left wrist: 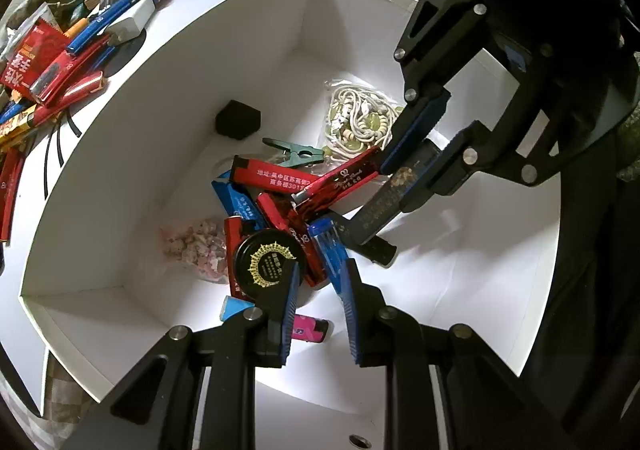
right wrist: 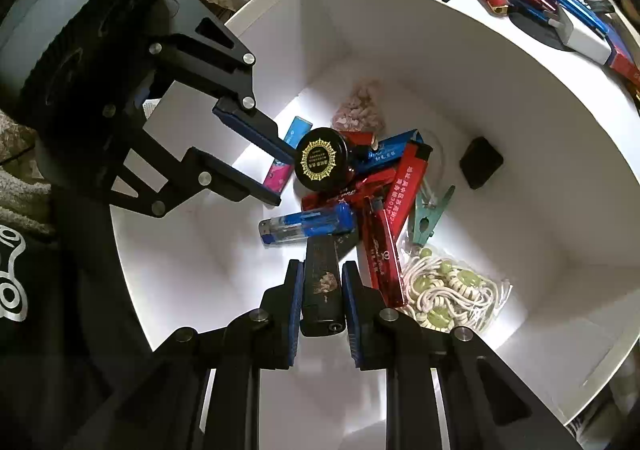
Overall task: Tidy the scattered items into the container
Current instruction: 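Lower both tools into the box and open them to drop the lighters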
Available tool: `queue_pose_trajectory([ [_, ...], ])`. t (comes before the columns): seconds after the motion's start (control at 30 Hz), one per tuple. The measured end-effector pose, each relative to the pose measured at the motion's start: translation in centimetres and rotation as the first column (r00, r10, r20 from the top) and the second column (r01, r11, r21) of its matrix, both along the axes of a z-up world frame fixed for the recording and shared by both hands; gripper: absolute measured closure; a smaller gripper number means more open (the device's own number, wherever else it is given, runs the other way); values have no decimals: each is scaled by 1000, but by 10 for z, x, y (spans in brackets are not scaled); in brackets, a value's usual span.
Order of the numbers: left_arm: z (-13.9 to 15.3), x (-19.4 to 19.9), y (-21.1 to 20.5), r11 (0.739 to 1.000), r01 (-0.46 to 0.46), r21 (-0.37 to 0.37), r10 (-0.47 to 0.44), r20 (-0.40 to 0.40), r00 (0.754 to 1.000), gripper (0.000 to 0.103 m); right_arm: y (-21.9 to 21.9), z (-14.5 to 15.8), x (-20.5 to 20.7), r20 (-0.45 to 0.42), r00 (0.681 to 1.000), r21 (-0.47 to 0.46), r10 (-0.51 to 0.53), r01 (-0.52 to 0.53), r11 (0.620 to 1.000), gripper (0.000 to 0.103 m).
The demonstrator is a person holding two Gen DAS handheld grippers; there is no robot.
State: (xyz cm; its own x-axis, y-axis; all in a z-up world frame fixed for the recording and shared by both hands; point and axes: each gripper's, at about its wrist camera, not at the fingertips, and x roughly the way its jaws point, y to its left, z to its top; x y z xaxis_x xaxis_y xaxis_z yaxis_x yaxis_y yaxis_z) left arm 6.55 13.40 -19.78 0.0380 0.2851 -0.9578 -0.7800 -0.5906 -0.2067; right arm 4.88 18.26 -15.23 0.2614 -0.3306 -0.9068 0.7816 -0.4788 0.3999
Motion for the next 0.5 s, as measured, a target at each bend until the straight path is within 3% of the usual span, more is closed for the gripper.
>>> queue_pose_trajectory([
  [0.5, -21, -3, 10, 999, -40, -20, 40, -5, 999, 81, 8, -10, -5, 34, 998, 40, -46, 45, 998, 82],
])
